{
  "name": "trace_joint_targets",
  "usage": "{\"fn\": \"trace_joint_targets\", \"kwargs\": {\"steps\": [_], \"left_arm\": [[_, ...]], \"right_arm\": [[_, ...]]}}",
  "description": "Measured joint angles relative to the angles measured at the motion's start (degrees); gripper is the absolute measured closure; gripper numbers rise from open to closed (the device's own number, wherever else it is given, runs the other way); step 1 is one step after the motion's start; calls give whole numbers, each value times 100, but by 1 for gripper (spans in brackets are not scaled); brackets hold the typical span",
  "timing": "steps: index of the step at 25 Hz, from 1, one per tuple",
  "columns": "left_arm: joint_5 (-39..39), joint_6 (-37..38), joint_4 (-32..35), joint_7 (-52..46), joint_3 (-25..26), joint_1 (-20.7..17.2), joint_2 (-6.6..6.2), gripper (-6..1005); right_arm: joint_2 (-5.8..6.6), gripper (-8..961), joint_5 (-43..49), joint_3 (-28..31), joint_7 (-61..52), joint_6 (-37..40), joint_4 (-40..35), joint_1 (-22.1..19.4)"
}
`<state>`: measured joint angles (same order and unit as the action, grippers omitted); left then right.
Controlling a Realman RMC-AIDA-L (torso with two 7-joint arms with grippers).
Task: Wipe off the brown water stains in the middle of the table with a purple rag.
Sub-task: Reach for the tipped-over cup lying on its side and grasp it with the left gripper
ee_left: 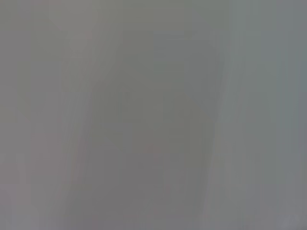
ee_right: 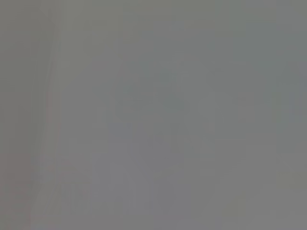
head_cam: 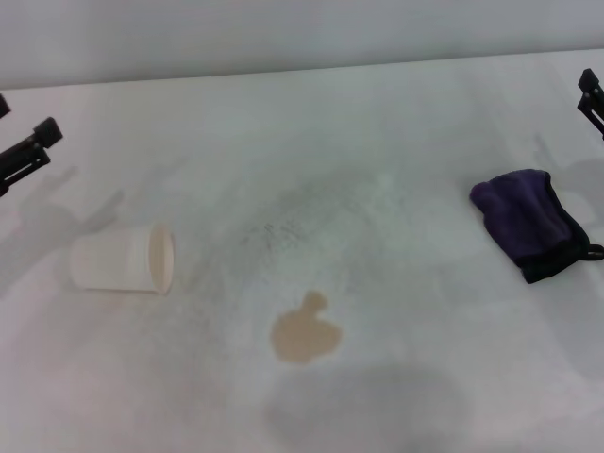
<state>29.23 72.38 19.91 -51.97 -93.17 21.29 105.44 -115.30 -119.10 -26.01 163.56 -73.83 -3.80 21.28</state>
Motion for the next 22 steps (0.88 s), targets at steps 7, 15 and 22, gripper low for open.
{"fn": "trace_joint_targets", "kwargs": {"steps": [7, 15, 22], "left_arm": [[2174, -803, 1804, -1711, 665, -105, -566, 126], [6828, 367, 4230, -4096, 3031, -29, -121, 127], [8511, 1795, 4978, -4270, 3568, 352, 209, 127]], "right_arm": [[-19, 80, -146, 19, -12, -6, 40, 45], [-61, 80, -404, 226, -26, -5, 272, 178], [-63, 80, -405, 432, -39, -7, 425, 215]]}}
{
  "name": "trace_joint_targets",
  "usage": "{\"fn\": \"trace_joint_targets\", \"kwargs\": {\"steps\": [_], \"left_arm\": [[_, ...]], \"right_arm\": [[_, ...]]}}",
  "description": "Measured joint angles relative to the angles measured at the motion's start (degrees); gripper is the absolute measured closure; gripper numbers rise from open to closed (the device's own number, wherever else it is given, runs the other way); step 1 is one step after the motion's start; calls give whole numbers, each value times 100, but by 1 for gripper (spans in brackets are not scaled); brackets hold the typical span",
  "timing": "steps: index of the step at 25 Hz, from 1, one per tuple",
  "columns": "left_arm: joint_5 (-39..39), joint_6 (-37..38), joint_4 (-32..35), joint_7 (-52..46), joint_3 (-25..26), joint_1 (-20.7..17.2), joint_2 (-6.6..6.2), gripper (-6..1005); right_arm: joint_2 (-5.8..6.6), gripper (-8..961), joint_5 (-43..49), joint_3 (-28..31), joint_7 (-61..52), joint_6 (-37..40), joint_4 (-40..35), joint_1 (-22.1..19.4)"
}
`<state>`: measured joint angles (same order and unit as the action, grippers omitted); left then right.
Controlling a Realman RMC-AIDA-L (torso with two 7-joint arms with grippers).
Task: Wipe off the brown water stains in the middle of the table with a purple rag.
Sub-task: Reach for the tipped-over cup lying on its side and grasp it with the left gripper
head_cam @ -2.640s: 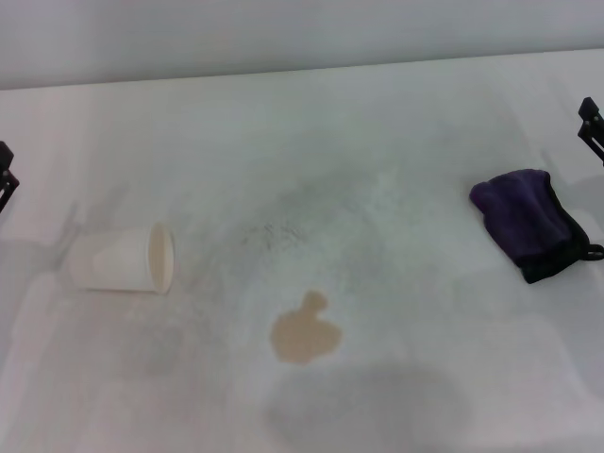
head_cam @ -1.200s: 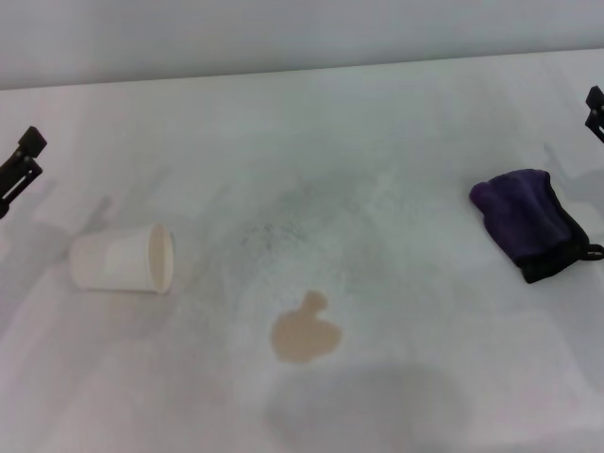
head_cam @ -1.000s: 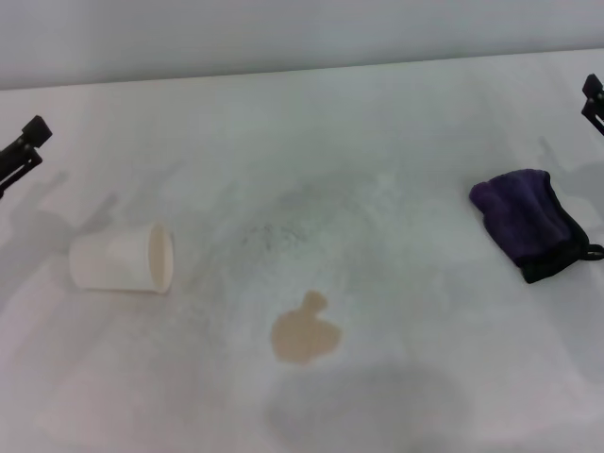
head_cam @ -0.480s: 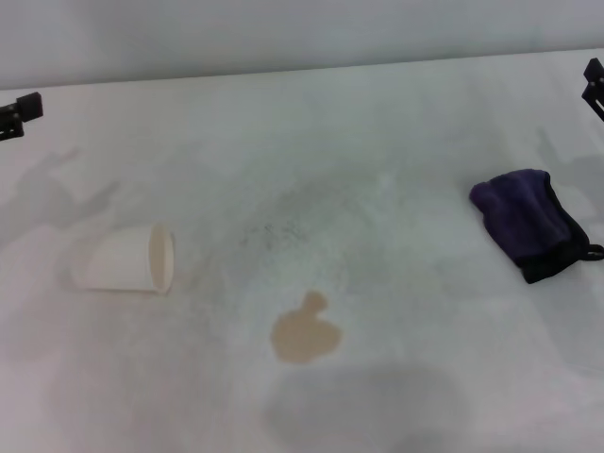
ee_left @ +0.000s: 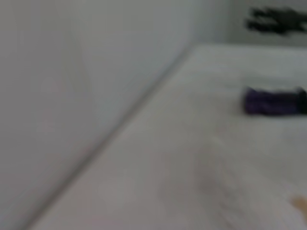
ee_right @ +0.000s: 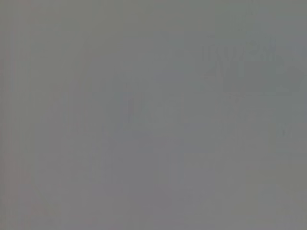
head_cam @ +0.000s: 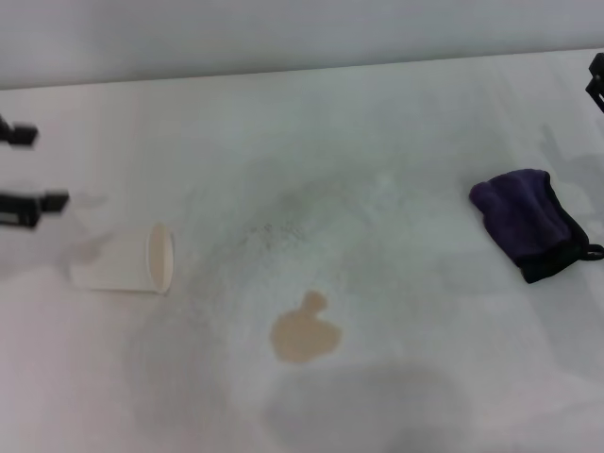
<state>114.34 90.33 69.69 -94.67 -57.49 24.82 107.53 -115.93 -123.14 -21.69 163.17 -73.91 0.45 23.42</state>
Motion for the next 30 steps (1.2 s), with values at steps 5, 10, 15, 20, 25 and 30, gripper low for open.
{"fn": "trace_joint_targets", "kwargs": {"steps": [5, 10, 15, 20, 25, 30], "left_arm": [[720, 430, 157, 141, -128, 142, 116, 126], [1291, 465, 523, 385, -343, 37, 263, 126], [1832, 316, 618, 853, -363, -14, 527, 126], [1897, -71, 572, 1434, -343, -137, 726, 127], [1905, -292, 348, 1857, -359, -195, 887, 127], [2133, -398, 23, 1938, -372, -142, 962, 127]], "right_arm": [[-7, 80, 1, 38, 0, -2, 94, -19], [-9, 80, 1, 41, 26, 0, 210, -32], [-9, 80, 1, 43, 28, 10, 297, -40], [-9, 81, 6, 43, 47, 3, 378, -58], [-9, 81, 11, 43, 48, 2, 386, -89], [-15, 81, 10, 43, 17, -11, 395, -107]]}}
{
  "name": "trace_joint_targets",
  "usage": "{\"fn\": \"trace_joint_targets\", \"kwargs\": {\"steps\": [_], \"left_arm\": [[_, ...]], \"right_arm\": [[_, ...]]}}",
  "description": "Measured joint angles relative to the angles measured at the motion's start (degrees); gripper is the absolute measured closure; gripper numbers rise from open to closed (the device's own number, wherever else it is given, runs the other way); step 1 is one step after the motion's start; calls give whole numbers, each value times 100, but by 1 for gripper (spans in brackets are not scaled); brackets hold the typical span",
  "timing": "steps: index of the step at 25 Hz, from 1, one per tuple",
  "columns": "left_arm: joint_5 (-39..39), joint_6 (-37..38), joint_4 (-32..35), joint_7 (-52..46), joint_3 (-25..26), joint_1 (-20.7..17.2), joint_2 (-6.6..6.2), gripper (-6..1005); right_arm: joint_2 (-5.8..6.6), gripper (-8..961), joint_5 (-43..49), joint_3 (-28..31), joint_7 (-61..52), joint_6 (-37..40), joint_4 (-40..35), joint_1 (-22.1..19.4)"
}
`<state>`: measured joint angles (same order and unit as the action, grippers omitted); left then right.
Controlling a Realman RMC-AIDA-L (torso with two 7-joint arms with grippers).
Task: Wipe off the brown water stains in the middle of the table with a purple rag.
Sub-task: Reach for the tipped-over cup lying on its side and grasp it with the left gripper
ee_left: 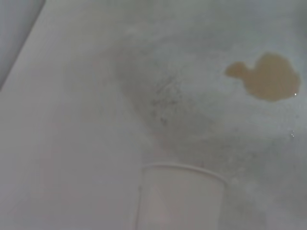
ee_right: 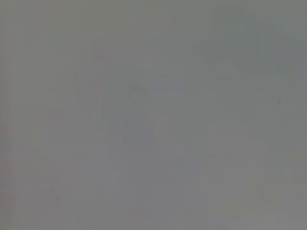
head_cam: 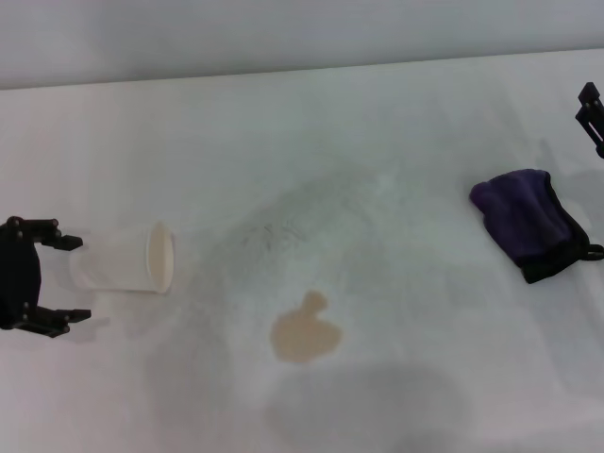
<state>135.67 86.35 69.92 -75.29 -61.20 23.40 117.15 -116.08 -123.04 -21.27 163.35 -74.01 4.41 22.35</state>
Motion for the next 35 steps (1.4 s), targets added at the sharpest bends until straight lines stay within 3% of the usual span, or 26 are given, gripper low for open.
{"fn": "trace_joint_targets", "kwargs": {"steps": [14, 23, 35], "left_arm": [[3, -582, -89, 332, 23, -65, 141, 126], [-251, -1201, -784, 1034, -5, 26, 162, 127], [-388, -1383, -1496, 1589, 7, 267, 169, 151]], "right_arm": [[-3, 81, 0, 0, 23, 1, 135, -47], [-3, 81, 40, -21, 41, -4, 215, -52], [-3, 81, 80, -94, 44, -43, 282, -56]]}}
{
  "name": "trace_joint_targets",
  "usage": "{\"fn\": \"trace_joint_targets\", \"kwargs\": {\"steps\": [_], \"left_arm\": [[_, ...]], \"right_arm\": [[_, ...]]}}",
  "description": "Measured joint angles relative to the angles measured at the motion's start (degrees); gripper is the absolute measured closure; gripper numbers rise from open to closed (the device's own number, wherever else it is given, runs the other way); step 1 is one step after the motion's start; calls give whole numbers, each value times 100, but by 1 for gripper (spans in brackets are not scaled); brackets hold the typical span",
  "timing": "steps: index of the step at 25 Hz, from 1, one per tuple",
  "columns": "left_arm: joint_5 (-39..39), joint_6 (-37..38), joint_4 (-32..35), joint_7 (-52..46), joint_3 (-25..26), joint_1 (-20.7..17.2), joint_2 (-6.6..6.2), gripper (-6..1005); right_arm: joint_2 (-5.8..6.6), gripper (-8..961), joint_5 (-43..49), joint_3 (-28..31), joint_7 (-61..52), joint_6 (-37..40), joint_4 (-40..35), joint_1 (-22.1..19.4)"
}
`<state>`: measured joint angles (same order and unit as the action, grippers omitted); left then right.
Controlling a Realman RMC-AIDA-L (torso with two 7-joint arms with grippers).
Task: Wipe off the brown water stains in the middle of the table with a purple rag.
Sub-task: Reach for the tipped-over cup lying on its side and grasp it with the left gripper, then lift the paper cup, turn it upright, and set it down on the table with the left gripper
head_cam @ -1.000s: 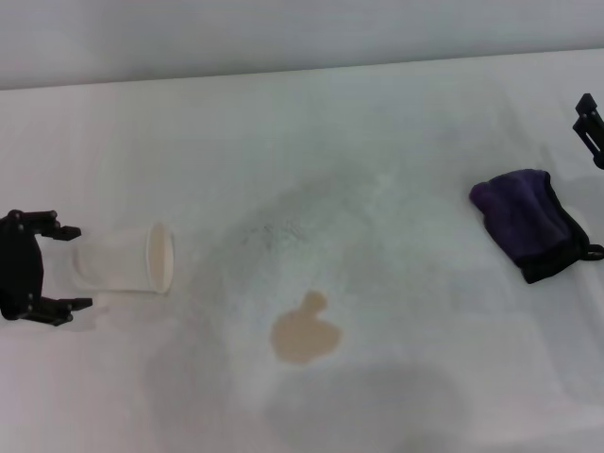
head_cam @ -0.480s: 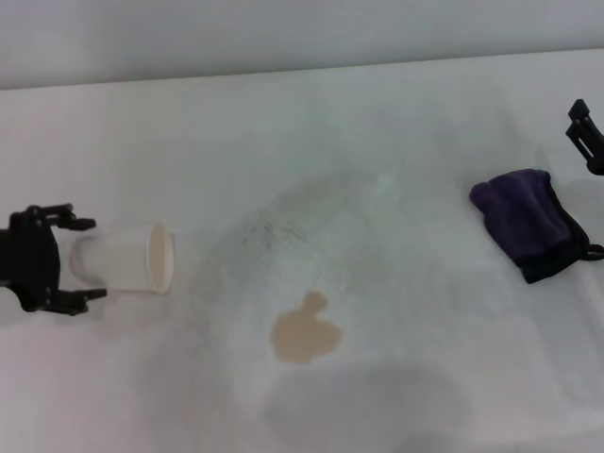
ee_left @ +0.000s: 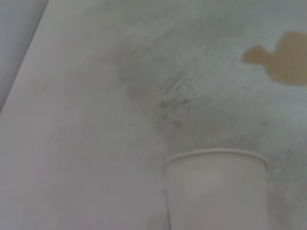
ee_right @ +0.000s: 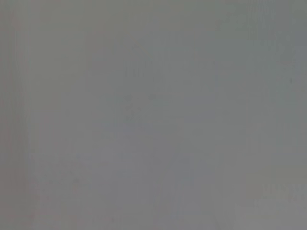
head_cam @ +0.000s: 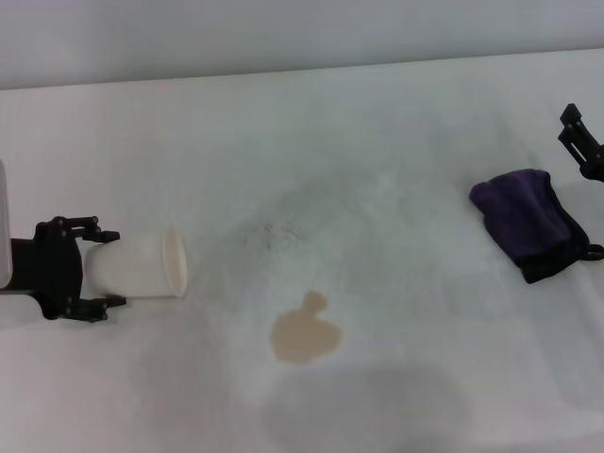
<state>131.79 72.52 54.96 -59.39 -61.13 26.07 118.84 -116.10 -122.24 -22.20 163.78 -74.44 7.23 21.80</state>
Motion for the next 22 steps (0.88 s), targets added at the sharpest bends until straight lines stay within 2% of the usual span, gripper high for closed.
{"fn": "trace_joint_targets", "kwargs": {"steps": [5, 13, 14, 17, 22], "left_arm": [[-187, -76, -19, 92, 14, 22, -2, 190], [-1110, 13, 12, 66, 29, -72, -20, 277], [-1523, 46, -34, 20, 30, -150, -11, 288], [-2094, 61, -196, -60, 23, -228, -5, 290], [-3232, 64, -804, -241, 62, -284, -3, 291]], "right_arm": [[3, 81, 0, 33, 0, 14, -2, 20], [17, 82, -1, 0, 7, 31, -58, 57], [22, 82, -1, -1, 9, 31, -63, 59], [33, 82, 2, -28, 12, 16, -122, 61], [37, 82, 40, -232, 13, 14, -289, 43]]}}
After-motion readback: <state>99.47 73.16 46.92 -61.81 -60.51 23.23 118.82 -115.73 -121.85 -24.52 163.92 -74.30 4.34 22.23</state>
